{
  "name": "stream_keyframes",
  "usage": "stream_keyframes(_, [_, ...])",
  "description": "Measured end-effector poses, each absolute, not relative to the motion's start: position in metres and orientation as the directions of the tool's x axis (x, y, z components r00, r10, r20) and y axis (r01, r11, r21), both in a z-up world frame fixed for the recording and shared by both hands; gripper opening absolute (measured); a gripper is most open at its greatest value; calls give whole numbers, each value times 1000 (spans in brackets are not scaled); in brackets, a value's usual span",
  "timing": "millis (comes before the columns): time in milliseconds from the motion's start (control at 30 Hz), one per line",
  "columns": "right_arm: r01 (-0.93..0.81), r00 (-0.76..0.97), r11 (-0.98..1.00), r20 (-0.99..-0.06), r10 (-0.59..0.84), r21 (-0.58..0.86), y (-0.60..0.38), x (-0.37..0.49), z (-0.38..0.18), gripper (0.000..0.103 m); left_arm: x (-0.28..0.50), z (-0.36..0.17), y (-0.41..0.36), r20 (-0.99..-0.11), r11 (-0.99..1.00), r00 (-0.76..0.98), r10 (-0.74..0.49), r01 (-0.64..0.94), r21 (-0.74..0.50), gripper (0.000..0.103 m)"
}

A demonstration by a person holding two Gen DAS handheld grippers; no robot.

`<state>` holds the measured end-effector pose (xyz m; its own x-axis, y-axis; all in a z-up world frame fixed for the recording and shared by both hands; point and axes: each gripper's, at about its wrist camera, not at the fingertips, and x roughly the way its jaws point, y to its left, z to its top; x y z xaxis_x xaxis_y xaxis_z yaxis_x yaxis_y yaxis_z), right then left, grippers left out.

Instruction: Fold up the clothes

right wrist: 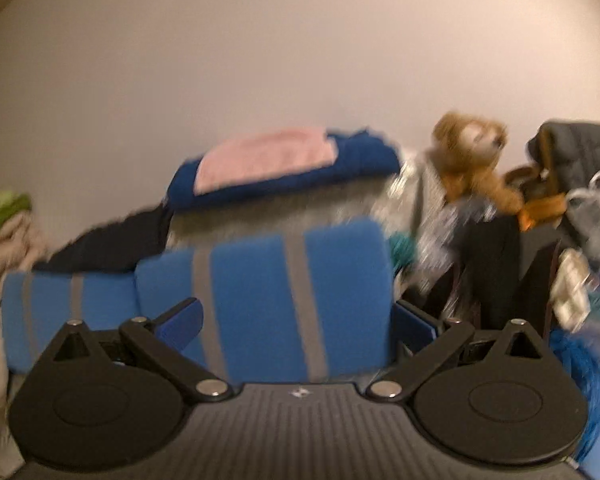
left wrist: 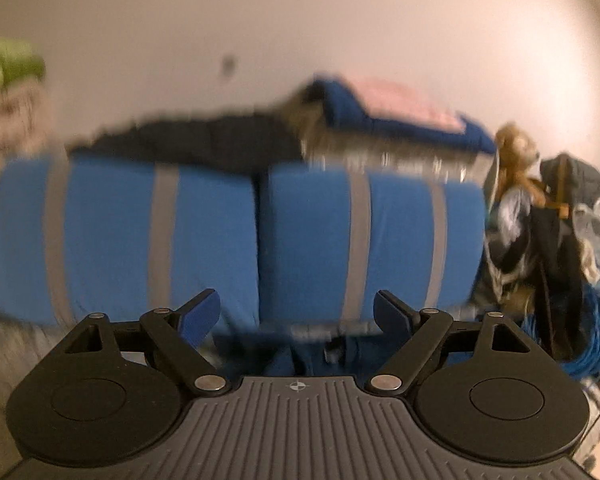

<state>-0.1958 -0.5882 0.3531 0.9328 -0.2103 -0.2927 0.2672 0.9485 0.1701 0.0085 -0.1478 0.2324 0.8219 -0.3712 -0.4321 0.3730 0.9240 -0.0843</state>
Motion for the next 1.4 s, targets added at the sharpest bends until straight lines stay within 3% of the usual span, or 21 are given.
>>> stream_keyframes(267, [134,918,985,-387,-83,106,-528,-181,269,103,49,144,-178,-521,907,780,-346,420,27,84])
stream_keyframes(500, [52,876,995,-483,-5,85,-492,-161,217,103,95,90,-187,-568,918,751,-338,395,-24,83])
stream_keyframes(633, [16,850,995,-525,37,97,-479,-145,197,103,122,71,-195,-600,924,727,-334,377,-58,62])
stream_keyframes(767, [8,831,994,-554,53,107,-472,-127,184,103,145,62,-201,-619,929,708,-340,356,-104,51])
stream_keyframes(800, [11,828,994,-559,53,112,-471,-124,182,103,150,60,-201,-625,926,695,-354,356,-129,39])
stream_keyframes(833, [17,826,993,-561,53,119,-470,-121,181,103,151,61,-200,-628,923,687,-364,359,-142,14])
stream_keyframes(867, [23,825,992,-563,53,127,-470,-118,180,103,149,63,-199,-629,920,683,-370,362,-147,7])
stream_keyframes(1000, [40,826,989,-562,46,141,-466,-114,176,103,139,75,-193,-622,913,683,-383,382,-143,7])
stream_keyframes(1200, [39,830,993,-557,29,111,-459,-122,174,103,65,121,-187,-530,840,750,-395,529,123,6])
stream_keyframes(1300, [60,829,990,-559,21,127,-455,-125,169,103,33,115,-187,-595,743,692,-409,631,223,6])
stream_keyframes(1400, [69,825,982,-564,44,177,-451,-124,161,103,18,95,-184,-711,658,586,-388,716,231,7])
